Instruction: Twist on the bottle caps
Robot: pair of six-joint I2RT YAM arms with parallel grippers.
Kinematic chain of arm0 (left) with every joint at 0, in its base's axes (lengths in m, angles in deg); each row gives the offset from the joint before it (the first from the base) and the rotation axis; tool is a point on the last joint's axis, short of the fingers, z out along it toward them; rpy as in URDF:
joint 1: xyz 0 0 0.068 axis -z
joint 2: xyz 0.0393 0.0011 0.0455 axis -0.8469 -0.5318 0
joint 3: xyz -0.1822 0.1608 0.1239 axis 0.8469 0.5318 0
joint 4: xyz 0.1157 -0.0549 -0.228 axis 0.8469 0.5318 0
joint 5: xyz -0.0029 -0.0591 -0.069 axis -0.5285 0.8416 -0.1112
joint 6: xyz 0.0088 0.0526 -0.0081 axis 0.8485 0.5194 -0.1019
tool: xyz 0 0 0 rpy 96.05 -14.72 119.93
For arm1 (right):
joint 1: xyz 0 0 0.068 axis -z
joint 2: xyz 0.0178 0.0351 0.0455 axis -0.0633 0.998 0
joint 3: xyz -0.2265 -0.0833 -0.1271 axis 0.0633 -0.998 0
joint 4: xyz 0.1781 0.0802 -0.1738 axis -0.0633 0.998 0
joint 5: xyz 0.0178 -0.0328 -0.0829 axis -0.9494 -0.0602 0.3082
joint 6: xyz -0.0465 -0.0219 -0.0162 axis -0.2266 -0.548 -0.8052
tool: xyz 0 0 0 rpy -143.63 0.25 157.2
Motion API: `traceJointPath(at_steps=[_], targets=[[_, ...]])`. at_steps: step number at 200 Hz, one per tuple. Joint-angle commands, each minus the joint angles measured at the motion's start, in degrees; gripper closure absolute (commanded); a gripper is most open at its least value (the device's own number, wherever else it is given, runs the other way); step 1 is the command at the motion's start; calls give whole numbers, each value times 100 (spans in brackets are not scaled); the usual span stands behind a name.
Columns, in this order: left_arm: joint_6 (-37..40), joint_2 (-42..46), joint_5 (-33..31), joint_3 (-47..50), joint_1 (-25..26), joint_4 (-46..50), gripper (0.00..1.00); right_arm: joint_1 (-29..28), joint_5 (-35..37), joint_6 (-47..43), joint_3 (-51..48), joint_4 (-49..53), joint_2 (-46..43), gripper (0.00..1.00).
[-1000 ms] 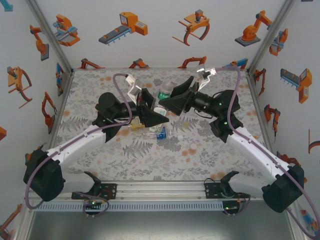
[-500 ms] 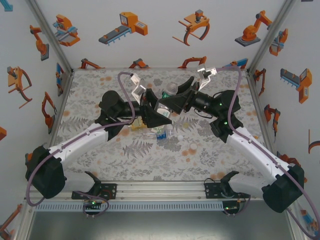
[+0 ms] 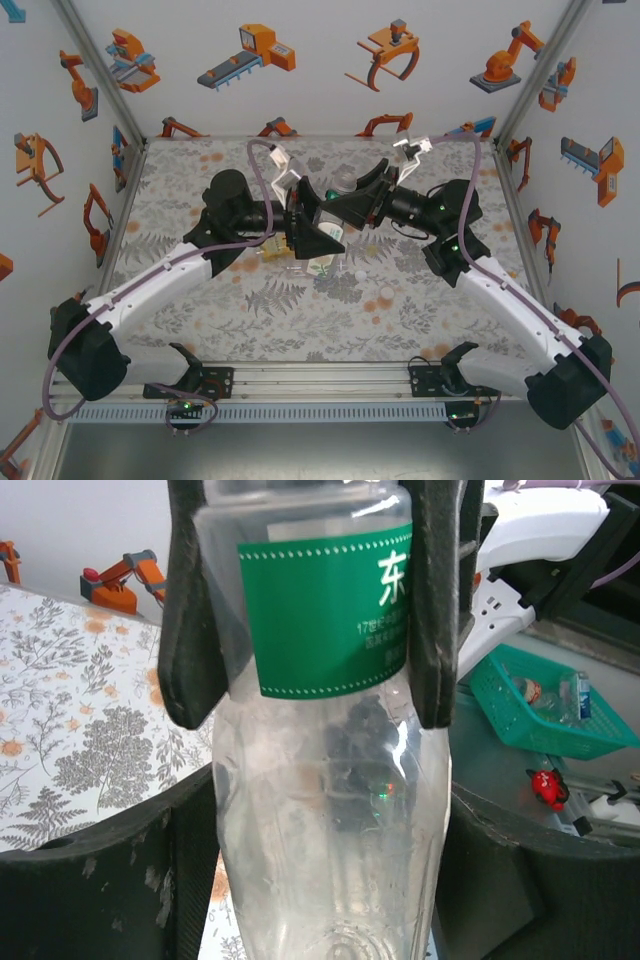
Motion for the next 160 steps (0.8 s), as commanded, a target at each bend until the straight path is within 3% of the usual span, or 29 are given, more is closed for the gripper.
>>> traceJointPath(at_steps=[1,124,160], targets=[[248,61,12,-280,27,345,31,-23,-235,-8,65,-23,-155,86],[259,-406,302,-685,323,884,31,-25,-58,-337,123,284,-362,87],[268,-446,329,-741,329,889,37,-32,-78,-330,145,294,-347,87]])
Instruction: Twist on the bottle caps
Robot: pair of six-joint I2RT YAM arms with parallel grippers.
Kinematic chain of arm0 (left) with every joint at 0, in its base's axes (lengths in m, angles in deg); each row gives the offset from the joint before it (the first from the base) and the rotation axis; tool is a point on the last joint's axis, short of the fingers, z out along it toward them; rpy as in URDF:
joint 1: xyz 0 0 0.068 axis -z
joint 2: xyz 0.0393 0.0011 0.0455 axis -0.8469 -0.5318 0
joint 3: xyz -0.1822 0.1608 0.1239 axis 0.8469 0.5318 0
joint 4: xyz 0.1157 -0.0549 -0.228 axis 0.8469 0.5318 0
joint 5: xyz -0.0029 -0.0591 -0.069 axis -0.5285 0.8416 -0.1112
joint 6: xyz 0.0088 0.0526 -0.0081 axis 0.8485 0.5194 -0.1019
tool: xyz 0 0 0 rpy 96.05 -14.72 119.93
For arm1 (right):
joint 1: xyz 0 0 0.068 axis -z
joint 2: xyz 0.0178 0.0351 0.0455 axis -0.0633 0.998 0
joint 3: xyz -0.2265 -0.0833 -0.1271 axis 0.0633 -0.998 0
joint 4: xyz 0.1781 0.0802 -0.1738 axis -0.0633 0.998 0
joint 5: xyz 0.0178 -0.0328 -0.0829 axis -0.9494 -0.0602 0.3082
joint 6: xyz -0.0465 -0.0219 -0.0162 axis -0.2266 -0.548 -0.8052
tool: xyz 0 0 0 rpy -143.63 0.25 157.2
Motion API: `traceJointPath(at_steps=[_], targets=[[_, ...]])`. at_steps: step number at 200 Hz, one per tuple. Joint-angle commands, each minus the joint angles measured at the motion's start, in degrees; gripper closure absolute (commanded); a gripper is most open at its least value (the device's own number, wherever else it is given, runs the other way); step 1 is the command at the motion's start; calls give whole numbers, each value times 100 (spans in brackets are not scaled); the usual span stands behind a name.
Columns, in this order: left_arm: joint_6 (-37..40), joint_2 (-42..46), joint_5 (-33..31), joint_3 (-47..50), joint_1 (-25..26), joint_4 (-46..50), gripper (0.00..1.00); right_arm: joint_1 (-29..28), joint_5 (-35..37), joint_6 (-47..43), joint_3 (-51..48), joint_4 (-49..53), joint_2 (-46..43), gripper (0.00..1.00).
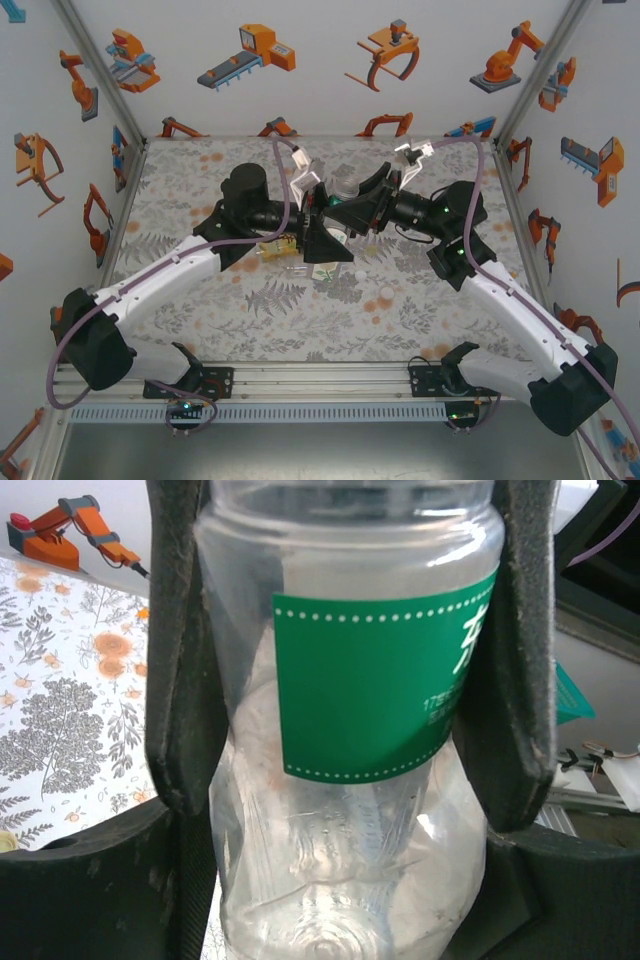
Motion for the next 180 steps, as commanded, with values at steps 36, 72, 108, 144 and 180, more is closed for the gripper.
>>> traceJointPath(at_steps=[36,72,108,144,180], targets=[[164,-128,112,-301,7,144,49,-32,36,-83,164,13,-139,86],[281,-37,-59,-207,-63,261,58,-32,184,-370,278,573,-250,48],[370,148,-398,30,-310,440,68,-23,645,-1015,512,1722,-446,32],[953,426,-919,135,-467,1315,74,17,1210,-1624,711,3011,-578,32],[1232,826,-1681,457,-527,1861,84,55,1963,-1701,644,3882,-652,32]])
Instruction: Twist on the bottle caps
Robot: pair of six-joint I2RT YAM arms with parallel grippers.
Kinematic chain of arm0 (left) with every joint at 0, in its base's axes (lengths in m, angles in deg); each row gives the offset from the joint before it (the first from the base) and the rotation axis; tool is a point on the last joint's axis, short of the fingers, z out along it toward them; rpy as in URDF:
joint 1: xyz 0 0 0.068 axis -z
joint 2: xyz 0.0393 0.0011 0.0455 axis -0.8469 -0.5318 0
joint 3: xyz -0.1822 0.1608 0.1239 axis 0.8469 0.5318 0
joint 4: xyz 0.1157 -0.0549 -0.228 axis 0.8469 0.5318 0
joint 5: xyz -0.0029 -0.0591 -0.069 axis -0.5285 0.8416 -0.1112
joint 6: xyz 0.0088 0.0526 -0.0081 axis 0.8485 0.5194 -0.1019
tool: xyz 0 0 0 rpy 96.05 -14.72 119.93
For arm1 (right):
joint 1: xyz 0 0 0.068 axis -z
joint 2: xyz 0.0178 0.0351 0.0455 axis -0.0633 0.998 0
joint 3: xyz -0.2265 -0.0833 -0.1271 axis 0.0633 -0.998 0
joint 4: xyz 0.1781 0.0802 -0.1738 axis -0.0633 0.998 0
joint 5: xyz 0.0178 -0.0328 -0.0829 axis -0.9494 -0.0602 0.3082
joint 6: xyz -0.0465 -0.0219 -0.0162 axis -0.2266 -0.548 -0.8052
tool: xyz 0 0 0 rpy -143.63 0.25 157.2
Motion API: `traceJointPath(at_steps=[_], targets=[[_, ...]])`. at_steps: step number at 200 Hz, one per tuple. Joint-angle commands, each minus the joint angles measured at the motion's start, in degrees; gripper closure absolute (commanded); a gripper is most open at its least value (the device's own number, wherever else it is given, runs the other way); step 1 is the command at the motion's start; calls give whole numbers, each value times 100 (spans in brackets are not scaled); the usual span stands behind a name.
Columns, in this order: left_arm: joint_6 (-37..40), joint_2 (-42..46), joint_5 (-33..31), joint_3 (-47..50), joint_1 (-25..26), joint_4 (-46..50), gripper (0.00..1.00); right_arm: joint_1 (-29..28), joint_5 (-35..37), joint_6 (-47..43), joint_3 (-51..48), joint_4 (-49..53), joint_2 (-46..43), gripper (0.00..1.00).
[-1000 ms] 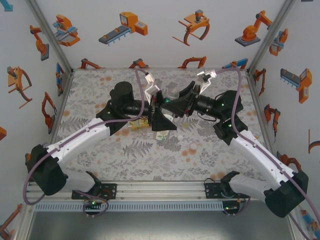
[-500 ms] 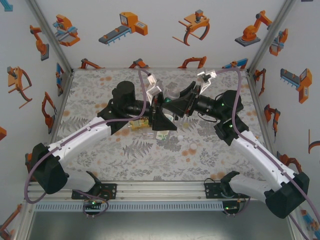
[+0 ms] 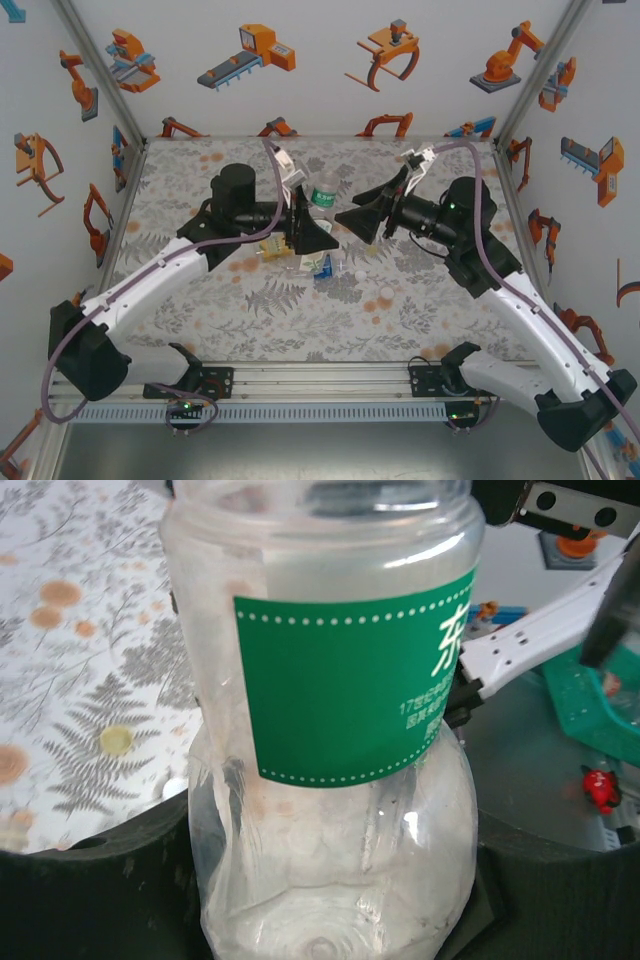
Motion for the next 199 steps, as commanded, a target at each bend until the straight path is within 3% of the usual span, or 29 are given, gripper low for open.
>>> traceJointPath(at_steps=[1,68,113,199], targets=[[392,384,-599,235,-42,497,84,49,722,-256,94,941,-78,32],[350,1147,-1726,601,-31,1112,99,109,2662,467,-171,2952,247,36],[260,1494,-2225,741,-4,1459,100,129,3005,824,-518,3637,602,43],[-342,1432,-2984,706,26,2143,100,129,3490,979,-1354,3522,1576,43]])
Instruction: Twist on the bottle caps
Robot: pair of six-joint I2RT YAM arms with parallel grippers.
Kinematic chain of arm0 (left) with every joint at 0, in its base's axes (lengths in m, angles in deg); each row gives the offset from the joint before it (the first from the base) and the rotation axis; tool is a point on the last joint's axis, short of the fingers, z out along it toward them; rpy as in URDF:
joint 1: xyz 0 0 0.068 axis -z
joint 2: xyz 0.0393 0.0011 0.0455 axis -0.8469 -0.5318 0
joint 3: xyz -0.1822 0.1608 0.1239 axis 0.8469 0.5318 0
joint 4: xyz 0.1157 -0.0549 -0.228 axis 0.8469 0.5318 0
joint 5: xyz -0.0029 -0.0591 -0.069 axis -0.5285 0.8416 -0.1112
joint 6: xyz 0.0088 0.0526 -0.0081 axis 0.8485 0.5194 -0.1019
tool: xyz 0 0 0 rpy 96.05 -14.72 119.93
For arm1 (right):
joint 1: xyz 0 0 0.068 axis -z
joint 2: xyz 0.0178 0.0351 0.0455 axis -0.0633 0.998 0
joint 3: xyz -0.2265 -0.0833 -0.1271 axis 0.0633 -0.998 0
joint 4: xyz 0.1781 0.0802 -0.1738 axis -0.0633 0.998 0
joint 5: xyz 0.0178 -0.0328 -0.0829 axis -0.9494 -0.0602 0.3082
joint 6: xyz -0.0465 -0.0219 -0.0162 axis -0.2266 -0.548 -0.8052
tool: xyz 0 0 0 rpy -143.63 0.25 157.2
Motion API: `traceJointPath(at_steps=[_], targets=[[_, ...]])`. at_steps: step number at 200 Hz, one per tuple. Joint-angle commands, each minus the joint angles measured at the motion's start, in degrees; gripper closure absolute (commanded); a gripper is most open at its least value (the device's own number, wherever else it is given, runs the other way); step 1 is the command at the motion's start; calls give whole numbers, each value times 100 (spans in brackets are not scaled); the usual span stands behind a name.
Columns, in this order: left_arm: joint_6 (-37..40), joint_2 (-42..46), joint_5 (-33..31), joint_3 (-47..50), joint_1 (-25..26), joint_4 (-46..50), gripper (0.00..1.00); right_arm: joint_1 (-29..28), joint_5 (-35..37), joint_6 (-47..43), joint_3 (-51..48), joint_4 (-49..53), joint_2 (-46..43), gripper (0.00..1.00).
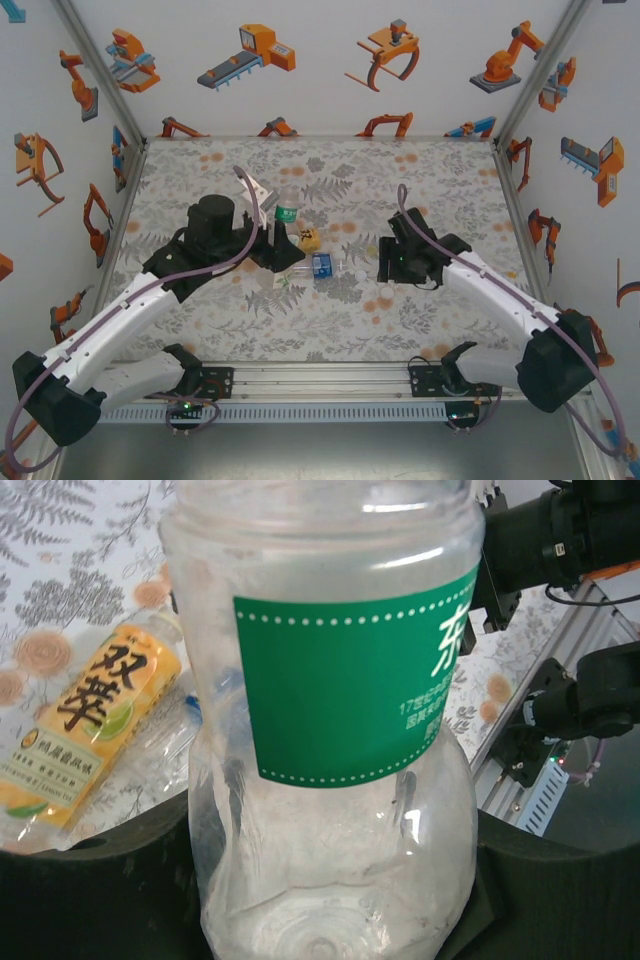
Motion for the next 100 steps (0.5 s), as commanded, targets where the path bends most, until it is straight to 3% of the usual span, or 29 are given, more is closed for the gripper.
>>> traceJointPath(at_steps=[1,56,100], targets=[[-322,-81,-325,-147,24,396,100,22,246,145,-165,-71,129,43],[-746,-357,-702,-555,38,1209,100,22,104,194,-337,-489,613,44],[-806,-409,-606,-538,45,1330,100,22,106,194,-407,-669,909,45]])
